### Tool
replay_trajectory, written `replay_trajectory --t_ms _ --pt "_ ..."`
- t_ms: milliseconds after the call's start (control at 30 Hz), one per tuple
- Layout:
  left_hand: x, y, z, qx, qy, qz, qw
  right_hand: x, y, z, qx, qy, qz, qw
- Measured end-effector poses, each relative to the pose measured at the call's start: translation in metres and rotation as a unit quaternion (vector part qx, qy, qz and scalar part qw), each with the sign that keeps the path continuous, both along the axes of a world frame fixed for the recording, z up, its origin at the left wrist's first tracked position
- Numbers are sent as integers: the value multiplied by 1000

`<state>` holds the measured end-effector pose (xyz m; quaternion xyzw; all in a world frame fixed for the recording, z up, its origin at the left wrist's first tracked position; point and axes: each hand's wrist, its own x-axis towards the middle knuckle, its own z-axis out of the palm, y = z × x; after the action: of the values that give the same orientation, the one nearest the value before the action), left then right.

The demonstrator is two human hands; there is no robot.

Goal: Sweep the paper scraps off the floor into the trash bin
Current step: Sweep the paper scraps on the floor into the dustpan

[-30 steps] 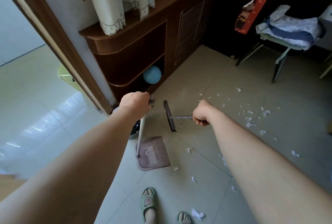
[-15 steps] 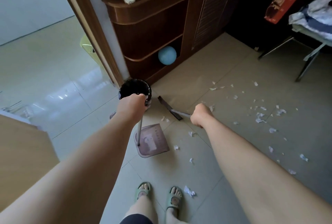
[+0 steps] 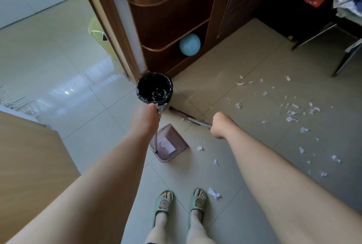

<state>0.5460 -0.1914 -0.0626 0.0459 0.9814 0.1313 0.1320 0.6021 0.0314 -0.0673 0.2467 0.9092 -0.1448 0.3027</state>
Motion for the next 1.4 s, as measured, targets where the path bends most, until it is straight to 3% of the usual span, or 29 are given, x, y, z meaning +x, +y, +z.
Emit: replay_trajectory --t_ms 200,333,567,700,867,1133,1400 --pt "-8 -18 -2 20 -32 19 999 -2 -25 27 -8 -36 20 999" --pt "-2 -25 -1 44 -56 28 997 -9 -28 55 -75 -62 -17 995" --pt "9 -45 0 61 -69 34 995 -13 -29 80 -24 -37 -13 999" --pt "17 -58 0 52 -72 65 994 -17 -37 66 31 15 -4 999" --pt "23 -69 -3 53 -61 55 995 -11 -50 34 34 45 -21 998" --pt "30 -72 -8 50 -98 53 992 17 -68 14 28 -33 7 999" --pt "45 -79 -12 51 -111 37 992 32 -65 64 -29 -75 -10 997"
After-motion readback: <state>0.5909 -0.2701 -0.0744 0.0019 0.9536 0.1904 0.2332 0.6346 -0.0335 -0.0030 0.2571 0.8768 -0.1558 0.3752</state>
